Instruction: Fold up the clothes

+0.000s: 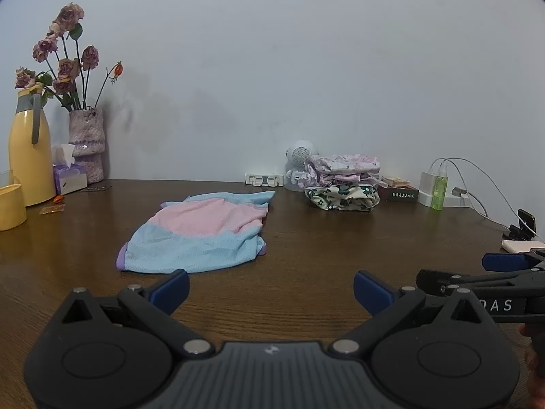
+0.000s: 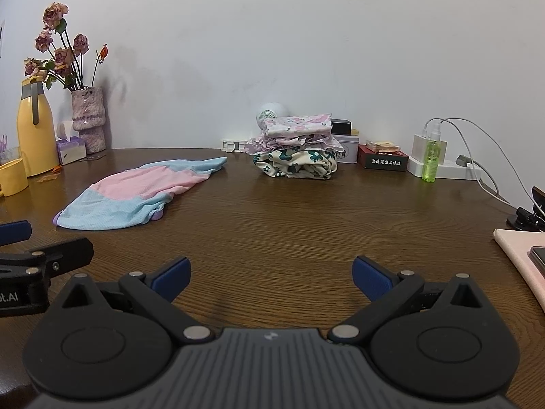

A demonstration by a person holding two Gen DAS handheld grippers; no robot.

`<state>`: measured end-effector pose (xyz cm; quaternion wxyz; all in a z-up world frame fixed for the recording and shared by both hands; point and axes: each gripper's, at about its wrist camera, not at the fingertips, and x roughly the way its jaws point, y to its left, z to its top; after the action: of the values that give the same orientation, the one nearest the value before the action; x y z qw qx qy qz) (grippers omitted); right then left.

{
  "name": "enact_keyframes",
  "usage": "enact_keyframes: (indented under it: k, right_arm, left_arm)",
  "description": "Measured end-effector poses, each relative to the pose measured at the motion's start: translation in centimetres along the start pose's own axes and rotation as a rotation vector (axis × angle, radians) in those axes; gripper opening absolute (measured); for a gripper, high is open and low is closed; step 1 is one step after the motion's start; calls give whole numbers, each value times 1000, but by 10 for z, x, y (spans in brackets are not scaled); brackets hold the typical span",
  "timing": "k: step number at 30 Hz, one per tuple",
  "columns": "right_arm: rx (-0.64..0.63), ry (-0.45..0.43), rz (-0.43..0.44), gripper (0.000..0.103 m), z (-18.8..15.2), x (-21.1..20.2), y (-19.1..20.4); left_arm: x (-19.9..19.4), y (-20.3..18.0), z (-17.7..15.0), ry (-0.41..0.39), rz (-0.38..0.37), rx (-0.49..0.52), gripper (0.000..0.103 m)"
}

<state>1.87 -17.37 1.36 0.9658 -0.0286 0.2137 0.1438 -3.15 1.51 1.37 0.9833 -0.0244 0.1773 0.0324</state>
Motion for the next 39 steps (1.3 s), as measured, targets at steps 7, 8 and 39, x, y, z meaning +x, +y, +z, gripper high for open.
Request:
enact_keyframes:
  k: [7, 8, 39]
  right_arm:
    - [2, 1, 2, 103, 0, 0, 0]
    - [2, 1, 2, 103, 0, 0, 0]
    - [3, 8, 11, 103, 0, 0, 1]
  left_arm:
    - [0, 0, 0, 3, 4, -1, 103]
    - [1, 0, 0, 5, 5, -2, 103]
    - [1, 2, 0, 9, -3, -13, 103]
